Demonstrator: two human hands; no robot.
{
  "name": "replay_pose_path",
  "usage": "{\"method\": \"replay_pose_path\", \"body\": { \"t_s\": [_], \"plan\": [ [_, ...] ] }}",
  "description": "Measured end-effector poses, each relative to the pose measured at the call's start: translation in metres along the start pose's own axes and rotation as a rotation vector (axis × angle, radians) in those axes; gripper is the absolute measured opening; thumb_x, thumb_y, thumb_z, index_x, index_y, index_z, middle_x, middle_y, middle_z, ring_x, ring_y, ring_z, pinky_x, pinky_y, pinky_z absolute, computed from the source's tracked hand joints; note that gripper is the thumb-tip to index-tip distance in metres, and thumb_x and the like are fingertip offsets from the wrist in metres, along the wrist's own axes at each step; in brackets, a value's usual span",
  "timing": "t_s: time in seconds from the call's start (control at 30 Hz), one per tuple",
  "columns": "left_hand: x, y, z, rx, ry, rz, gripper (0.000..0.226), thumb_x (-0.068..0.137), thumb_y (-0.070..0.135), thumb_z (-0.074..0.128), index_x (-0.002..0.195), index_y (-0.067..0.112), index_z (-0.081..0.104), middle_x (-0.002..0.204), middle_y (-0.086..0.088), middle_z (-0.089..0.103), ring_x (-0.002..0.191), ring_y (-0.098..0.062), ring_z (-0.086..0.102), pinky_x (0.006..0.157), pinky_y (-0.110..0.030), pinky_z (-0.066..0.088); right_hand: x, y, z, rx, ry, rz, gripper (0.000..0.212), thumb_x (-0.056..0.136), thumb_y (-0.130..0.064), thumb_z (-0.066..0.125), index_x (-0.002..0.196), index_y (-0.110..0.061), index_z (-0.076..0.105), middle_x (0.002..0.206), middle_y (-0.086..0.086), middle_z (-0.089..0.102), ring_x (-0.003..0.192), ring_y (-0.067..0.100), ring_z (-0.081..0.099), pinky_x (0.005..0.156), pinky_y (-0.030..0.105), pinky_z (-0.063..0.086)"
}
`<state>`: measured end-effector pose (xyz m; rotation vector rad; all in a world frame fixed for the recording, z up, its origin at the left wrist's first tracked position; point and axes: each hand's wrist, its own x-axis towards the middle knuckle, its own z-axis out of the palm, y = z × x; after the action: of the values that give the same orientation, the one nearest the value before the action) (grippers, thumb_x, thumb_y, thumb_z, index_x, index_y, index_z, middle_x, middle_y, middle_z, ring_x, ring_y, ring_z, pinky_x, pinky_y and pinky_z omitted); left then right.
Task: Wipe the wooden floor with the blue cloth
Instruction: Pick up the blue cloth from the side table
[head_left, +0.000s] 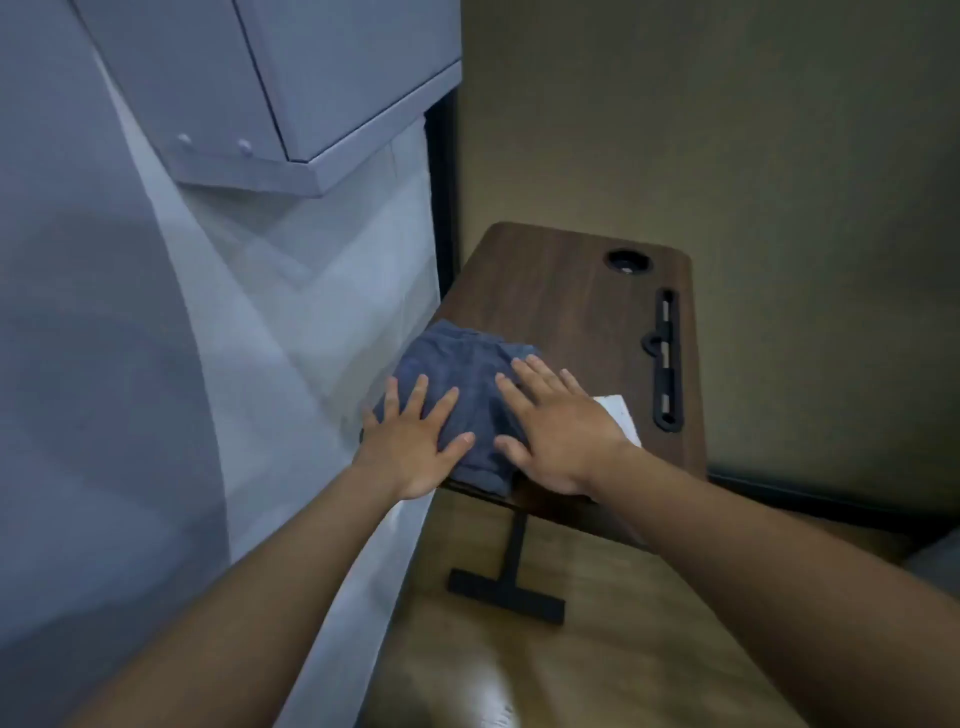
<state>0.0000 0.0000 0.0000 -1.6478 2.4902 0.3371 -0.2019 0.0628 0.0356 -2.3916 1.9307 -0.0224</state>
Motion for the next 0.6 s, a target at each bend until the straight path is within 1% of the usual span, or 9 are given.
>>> {"method": "replay_pose_path", "body": {
  "t_s": [0.1, 0.17, 0.3, 0.37, 0.4, 0.47, 0.5, 0.57, 0.6],
  "plan": [
    [0.010, -0.009, 0.001, -0.002, 0.025, 0.043, 0.065, 0.096, 0.070, 0.022, 0.155, 0.047, 0.006, 0.168, 0.002, -0.002, 0.152, -0.037, -0.006, 0.120, -0.057, 0.014, 0.024, -0.012, 0.018, 0.027, -0.205, -0.036, 0.097, 0.093, -0.073, 0.037, 0.160, -0.017, -0.005, 0.168, 0.010, -0.010, 0.154, 0.024, -0.011, 0.126, 0.045, 0.000],
    [0.015, -0.016, 0.001, -0.054, 0.081, 0.062, 0.055, 0.100, 0.059, 0.027, 0.153, 0.047, 0.019, 0.167, 0.002, 0.008, 0.150, -0.038, 0.003, 0.119, -0.053, 0.021, 0.031, -0.018, 0.033, 0.044, -0.233, -0.035, 0.102, 0.090, -0.077, 0.037, 0.159, -0.017, -0.009, 0.166, 0.011, -0.015, 0.154, 0.026, -0.015, 0.125, 0.047, -0.003],
    [0.028, -0.022, -0.008, -0.330, 0.322, -0.079, 0.049, 0.095, 0.036, 0.057, 0.143, 0.027, 0.049, 0.151, -0.014, 0.039, 0.134, -0.037, 0.035, 0.109, -0.041, 0.035, 0.035, -0.027, 0.047, 0.014, -0.134, 0.007, 0.079, 0.101, -0.056, 0.034, 0.160, -0.015, 0.002, 0.167, 0.016, -0.006, 0.154, 0.032, -0.007, 0.125, 0.049, -0.002],
    [0.037, -0.019, -0.019, -0.527, 0.361, -0.211, 0.052, 0.083, 0.031, 0.070, 0.129, 0.016, 0.055, 0.129, -0.016, 0.055, 0.118, -0.035, 0.052, 0.093, -0.037, 0.046, 0.036, -0.030, 0.048, 0.008, -0.126, 0.043, 0.068, 0.105, -0.041, 0.035, 0.159, -0.013, 0.007, 0.167, 0.018, -0.001, 0.154, 0.034, -0.003, 0.125, 0.051, 0.001],
    [0.041, -0.016, -0.027, -0.670, 0.323, -0.295, 0.050, 0.076, 0.029, 0.075, 0.120, 0.011, 0.058, 0.118, -0.014, 0.061, 0.107, -0.032, 0.059, 0.082, -0.033, 0.048, 0.037, -0.030, 0.046, 0.012, -0.123, 0.050, 0.063, 0.106, -0.033, 0.036, 0.159, -0.012, 0.009, 0.167, 0.018, 0.001, 0.154, 0.035, 0.000, 0.125, 0.051, 0.004],
    [0.048, -0.010, -0.045, -0.975, 0.180, -0.414, 0.039, 0.066, 0.020, 0.078, 0.100, 0.005, 0.067, 0.101, -0.011, 0.071, 0.088, -0.026, 0.067, 0.068, -0.030, 0.052, 0.037, -0.026, 0.036, 0.015, -0.108, 0.036, 0.058, 0.105, -0.018, 0.038, 0.157, -0.010, 0.014, 0.165, 0.020, 0.012, 0.153, 0.037, 0.012, 0.123, 0.050, 0.016],
    [0.049, -0.006, -0.053, -1.048, 0.124, -0.398, 0.032, 0.063, 0.015, 0.077, 0.092, 0.004, 0.070, 0.094, -0.012, 0.073, 0.082, -0.026, 0.069, 0.065, -0.031, 0.054, 0.036, -0.024, 0.030, 0.016, -0.081, 0.026, 0.057, 0.103, -0.014, 0.041, 0.155, -0.009, 0.019, 0.161, 0.020, 0.021, 0.149, 0.038, 0.023, 0.118, 0.049, 0.027],
    [0.048, 0.006, -0.069, -1.063, 0.159, -0.284, 0.023, 0.057, 0.014, 0.070, 0.079, 0.005, 0.072, 0.080, -0.012, 0.073, 0.079, -0.032, 0.070, 0.063, -0.037, 0.056, 0.032, -0.018, 0.015, 0.034, 0.002, 0.033, 0.058, 0.098, -0.010, 0.048, 0.152, -0.011, 0.026, 0.152, 0.016, 0.033, 0.133, 0.038, 0.044, 0.097, 0.046, 0.048],
    [0.046, 0.015, -0.079, -1.062, 0.223, -0.205, 0.025, 0.055, 0.016, 0.064, 0.076, 0.006, 0.071, 0.076, -0.012, 0.073, 0.081, -0.034, 0.071, 0.065, -0.043, 0.057, 0.028, -0.016, 0.006, 0.059, 0.056, 0.047, 0.061, 0.096, -0.009, 0.051, 0.152, -0.012, 0.027, 0.152, 0.014, 0.034, 0.128, 0.038, 0.048, 0.090, 0.045, 0.052]
  ]
}}
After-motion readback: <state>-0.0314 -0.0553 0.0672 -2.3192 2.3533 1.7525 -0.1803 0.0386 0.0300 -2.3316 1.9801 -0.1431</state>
